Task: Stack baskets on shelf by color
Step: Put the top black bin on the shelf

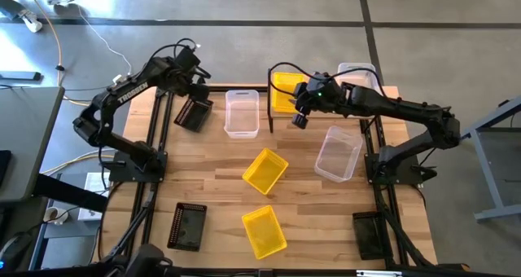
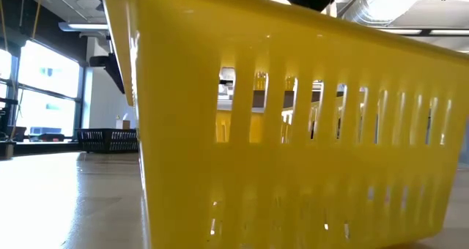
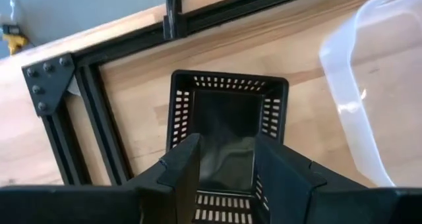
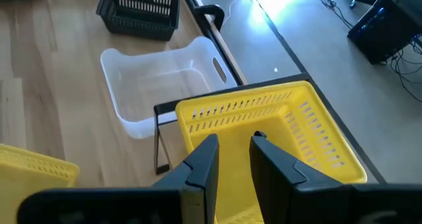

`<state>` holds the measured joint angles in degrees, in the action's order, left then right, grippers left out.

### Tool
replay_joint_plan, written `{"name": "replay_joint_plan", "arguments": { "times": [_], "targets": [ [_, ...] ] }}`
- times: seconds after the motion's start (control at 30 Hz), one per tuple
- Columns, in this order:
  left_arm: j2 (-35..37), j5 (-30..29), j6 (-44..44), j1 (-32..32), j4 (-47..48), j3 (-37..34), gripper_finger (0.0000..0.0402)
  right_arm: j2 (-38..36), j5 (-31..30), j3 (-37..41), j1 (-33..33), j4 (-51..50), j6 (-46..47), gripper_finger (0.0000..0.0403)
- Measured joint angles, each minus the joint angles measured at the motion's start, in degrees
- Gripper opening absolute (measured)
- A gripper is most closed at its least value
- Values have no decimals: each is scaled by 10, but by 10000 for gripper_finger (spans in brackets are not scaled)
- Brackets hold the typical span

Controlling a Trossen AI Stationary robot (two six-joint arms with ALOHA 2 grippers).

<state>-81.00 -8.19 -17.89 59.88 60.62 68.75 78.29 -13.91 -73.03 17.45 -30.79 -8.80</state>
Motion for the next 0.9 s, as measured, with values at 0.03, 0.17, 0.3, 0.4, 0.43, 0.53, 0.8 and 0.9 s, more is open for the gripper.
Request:
{"name": "replay_joint_plan", "arguments": {
  "times": [0.03, 0.17, 0.3, 0.4, 0.43, 0.53, 0.8, 0.9],
  "targets": [
    [-7, -1, -7, 1, 0, 0, 138, 0, 1, 0, -1, 3, 0, 74],
    [-28, -28, -30, 1, -2, 0, 138, 0, 5, 0, -3, 17, -1, 74],
    [-47, -48, -47, 0, -2, 0, 138, 0, 7, 0, -3, 25, -1, 74],
    [-60, -48, -60, 0, -3, 0, 138, 0, 7, 0, -3, 25, -2, 74],
    [-65, -41, -64, 0, -3, 0, 138, 0, 7, 0, -3, 24, -2, 74],
    [-69, -4, -66, 1, -3, 0, 138, 0, 7, 0, -3, 24, -13, 74],
    [-69, 16, -92, -8, 18, 68, 138, 0, 8, 0, -2, 24, -64, 74],
    [-69, 21, -100, -10, 25, 95, 135, 0, 8, 0, -2, 24, -80, 74]
  ]
}}
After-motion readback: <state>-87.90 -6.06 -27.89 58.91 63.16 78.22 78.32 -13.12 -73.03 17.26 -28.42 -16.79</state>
